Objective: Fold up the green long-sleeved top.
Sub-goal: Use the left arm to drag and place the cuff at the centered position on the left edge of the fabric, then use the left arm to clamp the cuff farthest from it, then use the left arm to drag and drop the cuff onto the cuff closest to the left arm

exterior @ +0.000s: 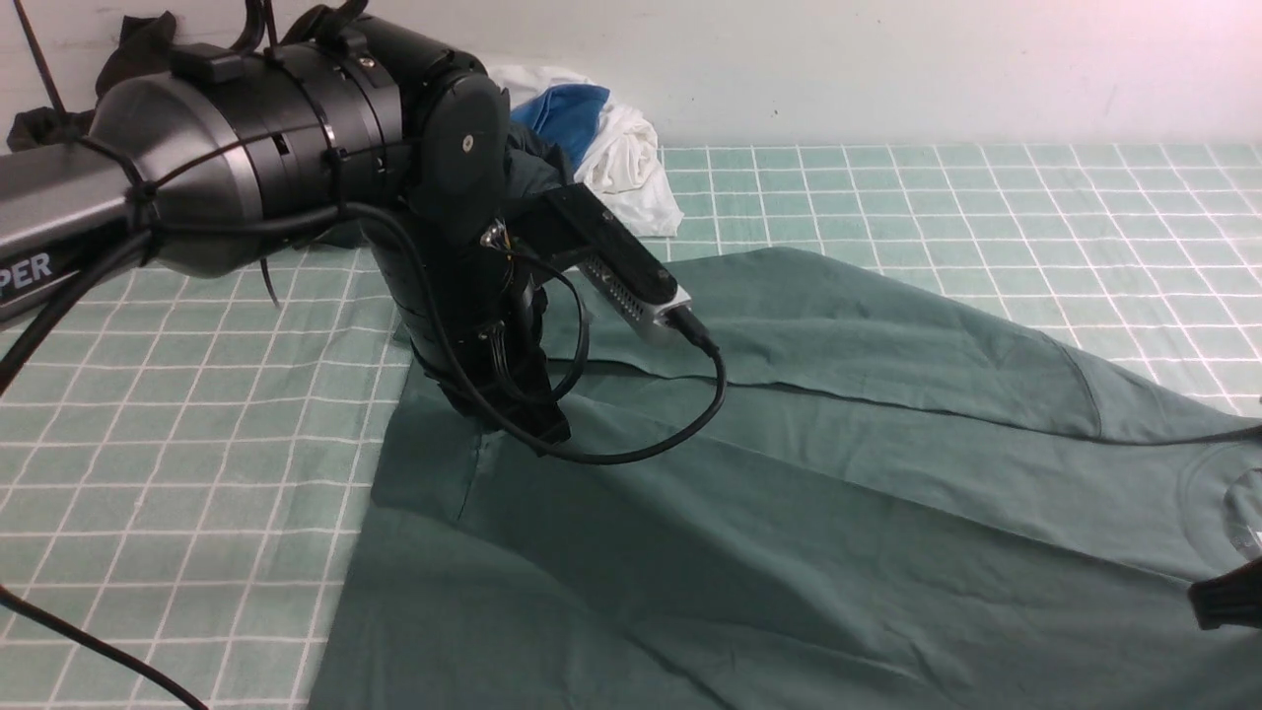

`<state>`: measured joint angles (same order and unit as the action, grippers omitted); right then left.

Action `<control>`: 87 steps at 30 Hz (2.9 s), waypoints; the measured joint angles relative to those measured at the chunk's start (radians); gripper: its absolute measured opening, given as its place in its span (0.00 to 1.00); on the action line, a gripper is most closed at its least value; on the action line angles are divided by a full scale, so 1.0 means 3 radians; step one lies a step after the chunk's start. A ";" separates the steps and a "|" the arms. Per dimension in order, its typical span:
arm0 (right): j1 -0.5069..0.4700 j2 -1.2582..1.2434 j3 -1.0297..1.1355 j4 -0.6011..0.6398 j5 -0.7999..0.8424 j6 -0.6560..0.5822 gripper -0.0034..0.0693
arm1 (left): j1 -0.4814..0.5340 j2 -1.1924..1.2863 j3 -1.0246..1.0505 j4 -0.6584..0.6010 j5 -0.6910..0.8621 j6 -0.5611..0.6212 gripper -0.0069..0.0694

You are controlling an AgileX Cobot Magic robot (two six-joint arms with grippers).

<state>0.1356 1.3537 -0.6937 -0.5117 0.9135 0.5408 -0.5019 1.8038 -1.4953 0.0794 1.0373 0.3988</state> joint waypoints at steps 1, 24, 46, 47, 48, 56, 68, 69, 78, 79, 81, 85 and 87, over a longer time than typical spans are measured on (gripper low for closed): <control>-0.0013 0.0000 0.0000 0.0003 -0.0009 0.0000 0.05 | 0.0000 0.0028 -0.0003 0.0019 -0.0065 0.0000 0.13; -0.0140 0.0044 -0.0574 0.0538 -0.0208 -0.0395 0.58 | 0.0621 0.0744 -0.0974 0.0276 -0.0516 -0.1371 0.78; -0.0068 0.0048 -0.0601 0.0919 -0.0253 -0.0856 0.58 | 0.1311 0.1928 -0.1699 -0.0611 -0.0642 -0.1247 0.48; -0.0068 0.0048 -0.0601 0.0919 -0.0253 -0.0856 0.58 | 0.1311 0.1928 -0.1699 -0.0654 -0.0639 -0.1213 0.41; -0.0068 0.0048 -0.0601 0.0919 -0.0253 -0.0856 0.58 | 0.1311 0.1928 -0.1699 -0.0662 -0.0640 -0.1206 0.39; -0.0068 0.0048 -0.0601 0.0919 -0.0256 -0.0856 0.58 | 0.1311 0.1858 -0.1706 -0.0780 -0.0574 -0.0970 0.13; -0.0068 0.0048 -0.0601 0.0919 -0.0237 -0.0856 0.58 | 0.1215 0.1383 -0.1727 -0.0759 -0.0337 -0.0896 0.13; -0.0068 0.0048 -0.0601 0.0919 -0.0228 -0.0856 0.58 | 0.1140 0.1275 -0.1727 -0.0748 -0.0273 -0.0892 0.13; -0.0068 -0.0479 -0.0601 0.1367 -0.0101 -0.1186 0.58 | 0.0294 0.0584 -0.1727 -0.0777 -0.0169 -0.0892 0.13; -0.0068 -0.0559 -0.0601 0.1435 -0.0071 -0.1264 0.58 | 0.0219 0.0511 -0.1727 -0.0786 -0.0131 -0.0892 0.13; -0.0068 -0.0779 -0.0601 0.1595 -0.0008 -0.1400 0.58 | 0.0070 0.0308 -0.1727 -0.0799 -0.0009 -0.0934 0.13; -0.0068 -0.1075 -0.0601 0.1726 0.0043 -0.1514 0.58 | 0.0018 -0.0041 -0.1711 -0.0747 0.0271 -0.1147 0.13; -0.0068 -0.1151 -0.0601 0.1736 0.0046 -0.1522 0.58 | 0.0027 -0.0153 -0.1645 -0.0641 0.0345 -0.1256 0.13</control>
<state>0.1152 1.0084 -0.8739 0.0092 0.9273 0.0843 -0.4939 1.7579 -1.9887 -0.1130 1.1407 0.0218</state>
